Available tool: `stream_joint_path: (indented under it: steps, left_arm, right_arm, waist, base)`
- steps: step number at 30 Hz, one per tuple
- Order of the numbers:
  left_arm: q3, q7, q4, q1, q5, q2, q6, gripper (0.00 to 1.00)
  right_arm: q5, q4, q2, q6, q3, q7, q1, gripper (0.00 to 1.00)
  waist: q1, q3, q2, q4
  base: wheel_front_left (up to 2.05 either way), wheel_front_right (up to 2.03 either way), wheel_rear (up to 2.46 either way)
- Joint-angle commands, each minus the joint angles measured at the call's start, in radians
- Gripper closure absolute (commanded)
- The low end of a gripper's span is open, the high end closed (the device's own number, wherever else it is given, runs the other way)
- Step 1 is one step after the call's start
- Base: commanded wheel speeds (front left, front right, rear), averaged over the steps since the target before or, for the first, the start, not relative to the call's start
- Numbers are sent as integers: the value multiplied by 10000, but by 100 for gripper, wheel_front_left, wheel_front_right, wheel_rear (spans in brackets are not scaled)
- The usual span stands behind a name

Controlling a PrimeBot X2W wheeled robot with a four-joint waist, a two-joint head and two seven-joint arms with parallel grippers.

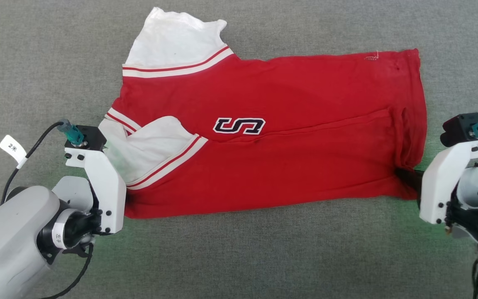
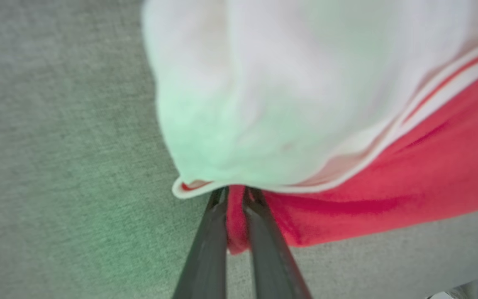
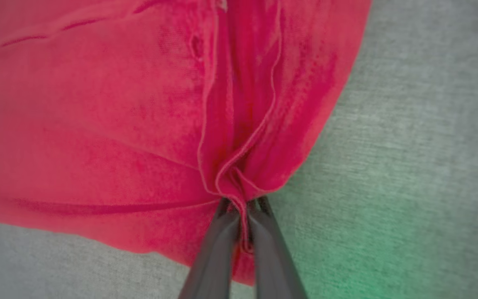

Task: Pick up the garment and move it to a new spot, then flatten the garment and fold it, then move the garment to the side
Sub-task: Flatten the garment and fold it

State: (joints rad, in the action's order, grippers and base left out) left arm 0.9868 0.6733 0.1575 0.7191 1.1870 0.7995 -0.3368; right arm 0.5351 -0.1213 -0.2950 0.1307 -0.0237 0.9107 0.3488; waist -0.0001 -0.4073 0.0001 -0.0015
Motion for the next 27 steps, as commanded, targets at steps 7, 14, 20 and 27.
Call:
stream_joint_path:
  steps: [7,14,20,27]
  left_arm:
    - [258,384,-544,-657,182,279,-468,100]
    - [410,971,-2802,-1007,-34,1470,-1657,100]
    - [620,948,-3274,-1472,-14,1454,-2058,100]
    - [706,741,-2485,-1645,174,904,-1688,0]
  right_arm:
    - [536,735,-717,-5,209,878,-996,100]
    - [942,2571,-1004,-5,1164,1948,-2253,100]
    - [881,2941,-650,-5,1699,2308,-2994,100]
    - [572,2283,-208,-3,1465,1863,-2896,56]
  waist:
    - [1,272,-1,72]
    - [1,514,-1,184]
    - [1,501,-1,242]
    - [1,507,-1,220]
  base:
    - [0,0,0]
    - [0,0,0]
    - [0,0,0]
    - [0,0,0]
